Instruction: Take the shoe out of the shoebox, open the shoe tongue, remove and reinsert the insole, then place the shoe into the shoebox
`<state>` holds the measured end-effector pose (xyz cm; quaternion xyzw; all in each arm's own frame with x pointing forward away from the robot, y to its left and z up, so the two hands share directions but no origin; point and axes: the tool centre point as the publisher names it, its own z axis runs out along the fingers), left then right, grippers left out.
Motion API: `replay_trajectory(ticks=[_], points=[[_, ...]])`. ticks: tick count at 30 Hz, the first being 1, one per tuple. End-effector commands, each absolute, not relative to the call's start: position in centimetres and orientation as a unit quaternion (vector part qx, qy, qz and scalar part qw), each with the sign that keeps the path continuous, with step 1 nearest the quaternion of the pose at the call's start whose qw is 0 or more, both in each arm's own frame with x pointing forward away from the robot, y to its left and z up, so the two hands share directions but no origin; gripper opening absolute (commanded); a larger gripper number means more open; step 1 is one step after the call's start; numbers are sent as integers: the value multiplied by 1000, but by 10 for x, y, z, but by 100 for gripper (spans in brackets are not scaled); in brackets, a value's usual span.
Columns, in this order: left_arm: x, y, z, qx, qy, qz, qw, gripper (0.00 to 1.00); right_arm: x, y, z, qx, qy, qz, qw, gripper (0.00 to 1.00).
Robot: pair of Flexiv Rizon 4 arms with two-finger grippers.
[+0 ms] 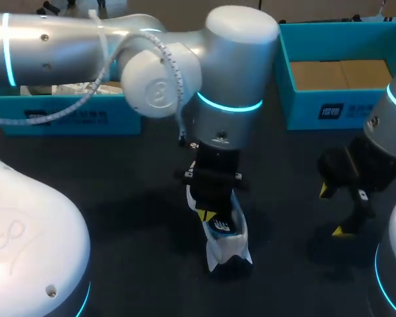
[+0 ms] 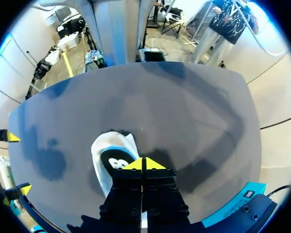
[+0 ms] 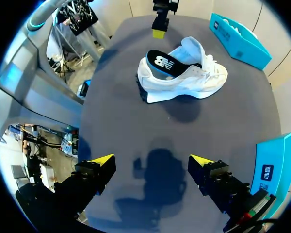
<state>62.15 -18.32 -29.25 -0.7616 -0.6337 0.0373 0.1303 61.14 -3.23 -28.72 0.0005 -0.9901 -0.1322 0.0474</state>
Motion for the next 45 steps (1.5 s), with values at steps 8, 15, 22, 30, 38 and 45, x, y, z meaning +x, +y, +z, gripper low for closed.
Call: replay_trajectory(ticks=[8,15,22,30,38,45], points=[[615,-181,-312,-768,-622,36,145,0,611,-32,-288,0,-990,-131,47,100],[610,-189,-321,-764,-629,53,134,0,611,-32,-288,0,-990,-131,47,100],[612,-194,-319,-756,-641,68,118,0,611,-32,-288,0,-990,-131,47,100],[611,-197,-328,-750,-646,79,113,0,611,-32,-288,0,-990,-131,47,100],[612,-197,-320,-746,-651,97,100,0,611,-32,-288,0,-990,-131,47,100],[608,-201,-333,-740,-657,102,99,0,611,-32,-288,0,-990,-131,47,100]])
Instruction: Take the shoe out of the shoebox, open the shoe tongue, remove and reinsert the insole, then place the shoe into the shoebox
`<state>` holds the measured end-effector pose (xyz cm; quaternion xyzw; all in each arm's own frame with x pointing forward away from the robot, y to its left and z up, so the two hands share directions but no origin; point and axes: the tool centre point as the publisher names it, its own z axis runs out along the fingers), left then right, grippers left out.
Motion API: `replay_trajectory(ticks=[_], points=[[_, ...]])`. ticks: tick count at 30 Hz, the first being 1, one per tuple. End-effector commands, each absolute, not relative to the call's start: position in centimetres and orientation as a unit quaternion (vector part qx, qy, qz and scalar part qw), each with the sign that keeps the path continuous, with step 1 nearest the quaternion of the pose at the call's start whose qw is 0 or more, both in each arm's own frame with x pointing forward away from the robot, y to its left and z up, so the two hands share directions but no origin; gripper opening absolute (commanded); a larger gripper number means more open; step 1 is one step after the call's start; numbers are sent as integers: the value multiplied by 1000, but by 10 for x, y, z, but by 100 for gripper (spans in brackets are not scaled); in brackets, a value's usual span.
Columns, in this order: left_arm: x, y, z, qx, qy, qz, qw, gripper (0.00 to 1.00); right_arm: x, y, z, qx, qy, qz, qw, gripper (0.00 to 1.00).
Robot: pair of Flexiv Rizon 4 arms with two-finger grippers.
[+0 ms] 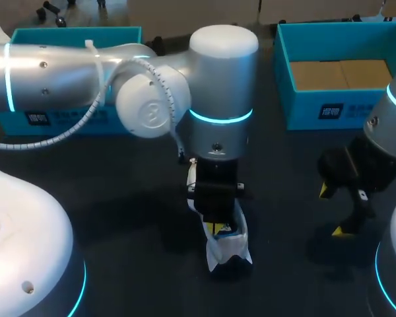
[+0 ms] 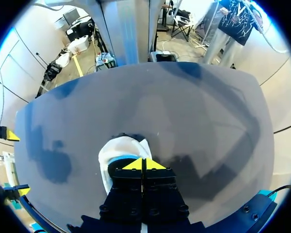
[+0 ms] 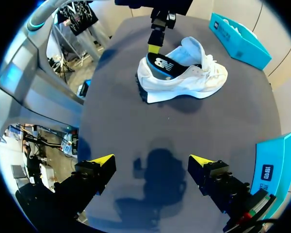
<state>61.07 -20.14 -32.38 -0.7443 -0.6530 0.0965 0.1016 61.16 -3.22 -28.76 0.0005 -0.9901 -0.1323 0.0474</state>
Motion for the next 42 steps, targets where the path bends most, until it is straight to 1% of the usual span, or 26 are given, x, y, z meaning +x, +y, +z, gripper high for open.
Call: replay_trajectory(ticks=[1,11,28,34,42], points=[[609,-202,-334,-737,-660,106,99,0,611,-32,-288,0,-990,-131,47,100],[604,-210,-339,-726,-673,116,75,0,611,-32,-288,0,-990,-131,47,100],[618,-225,-331,-689,-713,127,35,0,611,-32,-288,0,-990,-131,47,100],[618,-231,-350,-654,-746,118,39,0,611,-32,-288,0,-990,-131,47,100],[620,-234,-359,-636,-762,114,47,0,611,-32,-288,0,-990,-131,47,100]])
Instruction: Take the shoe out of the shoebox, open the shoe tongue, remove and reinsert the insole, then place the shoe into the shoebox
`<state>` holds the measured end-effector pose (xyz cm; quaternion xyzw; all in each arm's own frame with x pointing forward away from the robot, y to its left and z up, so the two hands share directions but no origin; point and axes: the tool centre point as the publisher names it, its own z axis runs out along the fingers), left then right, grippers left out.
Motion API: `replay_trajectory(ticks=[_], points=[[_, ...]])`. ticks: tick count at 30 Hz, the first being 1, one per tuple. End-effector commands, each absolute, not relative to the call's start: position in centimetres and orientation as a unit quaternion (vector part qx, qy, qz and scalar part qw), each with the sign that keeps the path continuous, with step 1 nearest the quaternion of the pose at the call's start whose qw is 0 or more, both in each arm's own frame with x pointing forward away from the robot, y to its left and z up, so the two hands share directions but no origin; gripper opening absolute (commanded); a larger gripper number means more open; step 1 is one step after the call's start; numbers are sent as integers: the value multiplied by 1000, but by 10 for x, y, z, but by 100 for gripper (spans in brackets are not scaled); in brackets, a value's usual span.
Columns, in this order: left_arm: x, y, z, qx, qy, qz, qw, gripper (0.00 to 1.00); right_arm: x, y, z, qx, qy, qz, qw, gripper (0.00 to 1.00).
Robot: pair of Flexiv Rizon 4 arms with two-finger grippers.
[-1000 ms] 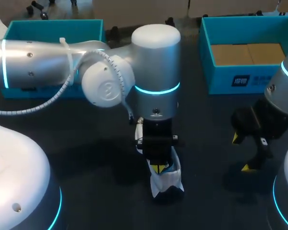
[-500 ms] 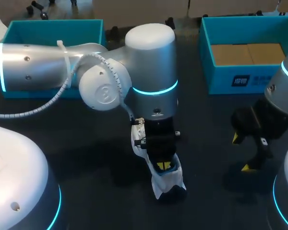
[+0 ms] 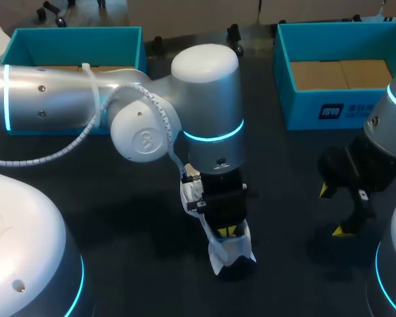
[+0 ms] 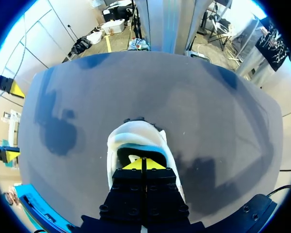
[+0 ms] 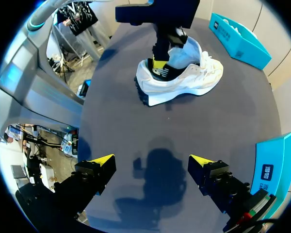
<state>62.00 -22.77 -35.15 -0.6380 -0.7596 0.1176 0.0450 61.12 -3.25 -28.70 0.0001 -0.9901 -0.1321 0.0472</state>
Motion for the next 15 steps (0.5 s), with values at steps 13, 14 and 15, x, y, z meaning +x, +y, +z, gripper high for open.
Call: replay_trajectory(ticks=[13,14,15], points=[[631,-233,-369,-622,-776,98,42,0,611,-32,-288,0,-990,-131,47,100],[632,-232,-365,-621,-776,100,40,0,611,-32,-288,0,-990,-131,47,100],[632,-231,-360,-621,-776,100,34,0,611,-32,-288,0,-990,-131,47,100]])
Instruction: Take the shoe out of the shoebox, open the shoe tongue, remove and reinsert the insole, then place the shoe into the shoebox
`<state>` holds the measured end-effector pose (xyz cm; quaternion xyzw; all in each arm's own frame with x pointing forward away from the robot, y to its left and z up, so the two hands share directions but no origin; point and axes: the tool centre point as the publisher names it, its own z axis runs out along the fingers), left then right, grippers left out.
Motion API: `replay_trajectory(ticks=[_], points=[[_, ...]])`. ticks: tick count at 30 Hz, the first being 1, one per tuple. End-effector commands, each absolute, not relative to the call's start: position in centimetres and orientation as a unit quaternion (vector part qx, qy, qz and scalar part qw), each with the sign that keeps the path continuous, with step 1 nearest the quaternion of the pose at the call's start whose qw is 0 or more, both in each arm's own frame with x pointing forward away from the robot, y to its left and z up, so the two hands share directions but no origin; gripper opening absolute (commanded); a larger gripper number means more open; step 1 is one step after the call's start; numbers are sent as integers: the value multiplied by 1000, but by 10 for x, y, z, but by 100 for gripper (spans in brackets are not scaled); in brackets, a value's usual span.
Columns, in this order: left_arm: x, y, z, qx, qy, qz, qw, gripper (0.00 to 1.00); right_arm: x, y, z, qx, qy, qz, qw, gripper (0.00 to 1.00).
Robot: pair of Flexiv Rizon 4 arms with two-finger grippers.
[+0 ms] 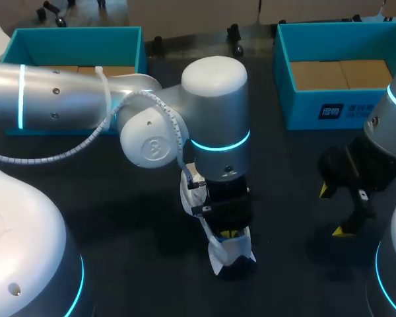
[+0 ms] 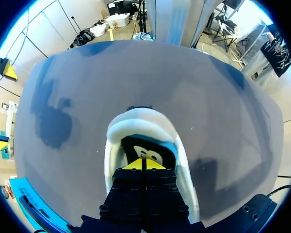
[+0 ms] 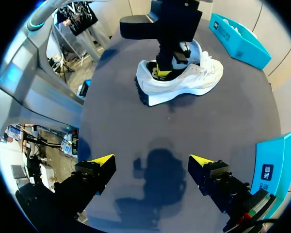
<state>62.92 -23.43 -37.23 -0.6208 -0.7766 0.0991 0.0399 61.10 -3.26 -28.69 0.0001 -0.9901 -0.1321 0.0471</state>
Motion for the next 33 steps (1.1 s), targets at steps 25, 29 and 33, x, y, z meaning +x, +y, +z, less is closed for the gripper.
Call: replay_trajectory(ticks=[25,29,33], points=[[620,-221,-361,-617,-781,71,66,0,611,-32,-288,0,-990,-131,47,100],[622,-224,-372,-610,-787,63,72,0,611,-32,-288,0,-990,-131,47,100],[626,-224,-367,-606,-790,63,69,0,611,-32,-288,0,-990,-131,47,100]])
